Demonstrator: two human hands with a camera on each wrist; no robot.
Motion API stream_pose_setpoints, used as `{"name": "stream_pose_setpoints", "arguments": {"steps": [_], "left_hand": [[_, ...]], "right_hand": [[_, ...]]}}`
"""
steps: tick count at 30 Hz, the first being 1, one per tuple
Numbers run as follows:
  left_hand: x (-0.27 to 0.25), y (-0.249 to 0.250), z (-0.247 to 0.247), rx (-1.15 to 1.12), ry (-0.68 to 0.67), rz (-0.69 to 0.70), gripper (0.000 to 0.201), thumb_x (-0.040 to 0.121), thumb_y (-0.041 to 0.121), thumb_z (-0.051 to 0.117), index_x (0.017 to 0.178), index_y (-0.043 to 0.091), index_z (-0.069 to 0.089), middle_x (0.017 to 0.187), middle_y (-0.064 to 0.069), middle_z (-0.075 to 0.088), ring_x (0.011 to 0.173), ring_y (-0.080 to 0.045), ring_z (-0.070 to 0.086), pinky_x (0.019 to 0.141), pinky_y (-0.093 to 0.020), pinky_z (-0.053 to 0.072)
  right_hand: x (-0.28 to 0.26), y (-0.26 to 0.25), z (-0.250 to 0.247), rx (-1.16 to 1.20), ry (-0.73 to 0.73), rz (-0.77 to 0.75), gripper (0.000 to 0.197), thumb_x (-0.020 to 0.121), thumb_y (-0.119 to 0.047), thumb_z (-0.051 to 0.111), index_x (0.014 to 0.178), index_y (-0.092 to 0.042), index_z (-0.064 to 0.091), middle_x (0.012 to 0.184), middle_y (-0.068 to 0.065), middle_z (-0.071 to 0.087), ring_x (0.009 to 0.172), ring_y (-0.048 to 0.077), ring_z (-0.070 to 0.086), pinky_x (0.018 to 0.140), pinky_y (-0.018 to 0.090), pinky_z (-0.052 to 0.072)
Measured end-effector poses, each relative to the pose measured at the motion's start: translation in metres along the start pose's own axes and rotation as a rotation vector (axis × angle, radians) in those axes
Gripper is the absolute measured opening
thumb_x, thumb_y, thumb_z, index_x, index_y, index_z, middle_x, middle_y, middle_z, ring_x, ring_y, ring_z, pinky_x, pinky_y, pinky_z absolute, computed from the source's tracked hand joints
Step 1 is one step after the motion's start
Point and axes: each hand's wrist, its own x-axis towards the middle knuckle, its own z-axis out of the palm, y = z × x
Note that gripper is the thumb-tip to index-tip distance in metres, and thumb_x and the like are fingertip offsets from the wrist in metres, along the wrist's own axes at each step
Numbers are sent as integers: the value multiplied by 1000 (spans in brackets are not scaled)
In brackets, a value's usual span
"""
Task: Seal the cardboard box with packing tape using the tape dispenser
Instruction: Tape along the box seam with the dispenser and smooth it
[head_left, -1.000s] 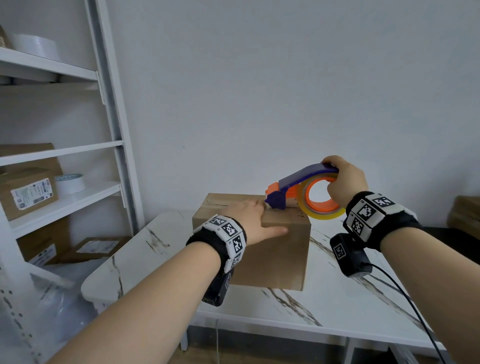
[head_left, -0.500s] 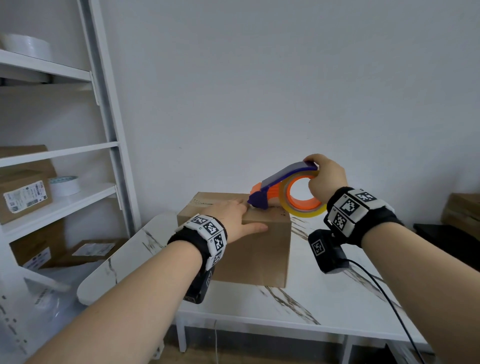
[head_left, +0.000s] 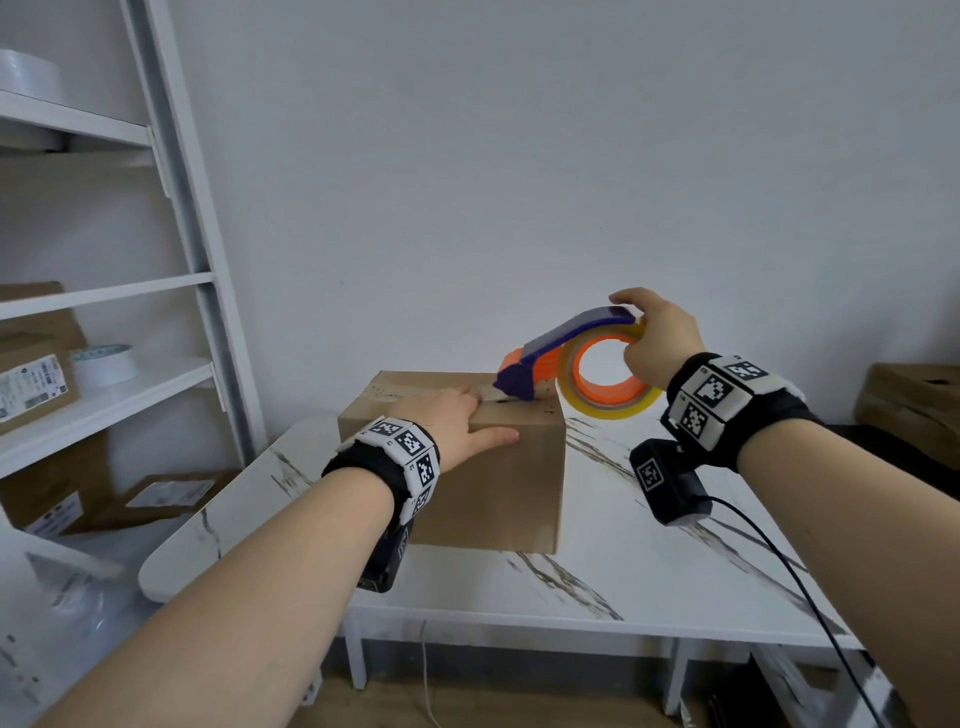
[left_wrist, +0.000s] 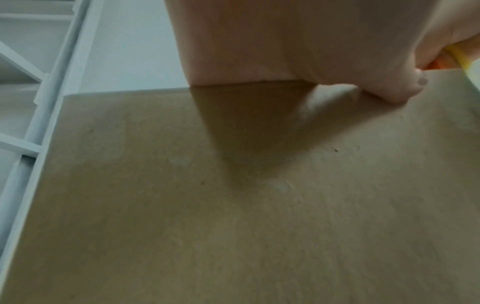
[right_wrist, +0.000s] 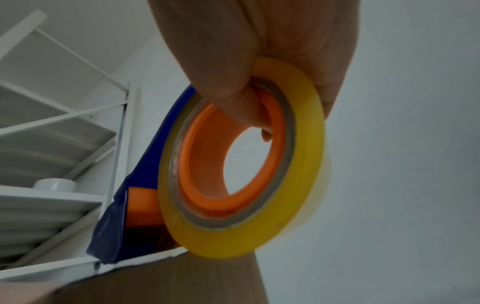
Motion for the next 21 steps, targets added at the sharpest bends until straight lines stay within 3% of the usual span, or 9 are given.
{"name": "stream_pose_setpoints", "arguments": {"steps": [2,4,8,11,16,21], "left_hand": [[0,1,0,-9,-11,-9,81,81,76,28,135,18,44,141,-1,47,123,-23,51,94,-40,48],[-1,3,-1,-9,-26,-22,83,82,75,30,141,16,40,148,-3,40,132,-24,44,104,-42,42],[-1,3,-2,-11,-51,-33,88,82,75,30,148,16,28,158,-3,23,143,-22,29,114,-41,32],[4,-1,5,-88,-62,-32,88,81,75,33,149,20,24,160,-6,18,146,-23,23,117,-45,27],[9,-7,9,-170,-95,-23,84,75,81,34,147,39,22,160,-5,14,147,-24,18,118,-49,22],[5,13,1,-78,-74,-16,93,75,79,40,149,24,26,160,-3,17,145,-24,24,117,-43,26]], "right_hand": [[-1,13,-10,-6,36,15,62,79,14,40,130,-20,53,97,13,58,75,25,50,50,21,34],[-3,24,-16,-12,57,26,60,79,14,41,127,-19,55,108,16,64,78,25,51,58,23,37],[-9,30,-13,-17,58,15,62,77,17,38,128,-15,54,120,13,62,97,28,55,75,24,37],[-12,36,-9,-24,54,5,62,76,18,39,127,-15,54,118,14,63,92,27,52,76,25,36],[-13,46,-4,-22,51,23,61,78,17,40,127,-16,54,116,15,63,87,22,48,75,26,36],[-13,51,0,-12,65,43,61,79,16,41,129,-15,53,117,16,63,88,22,47,76,26,36]]}}
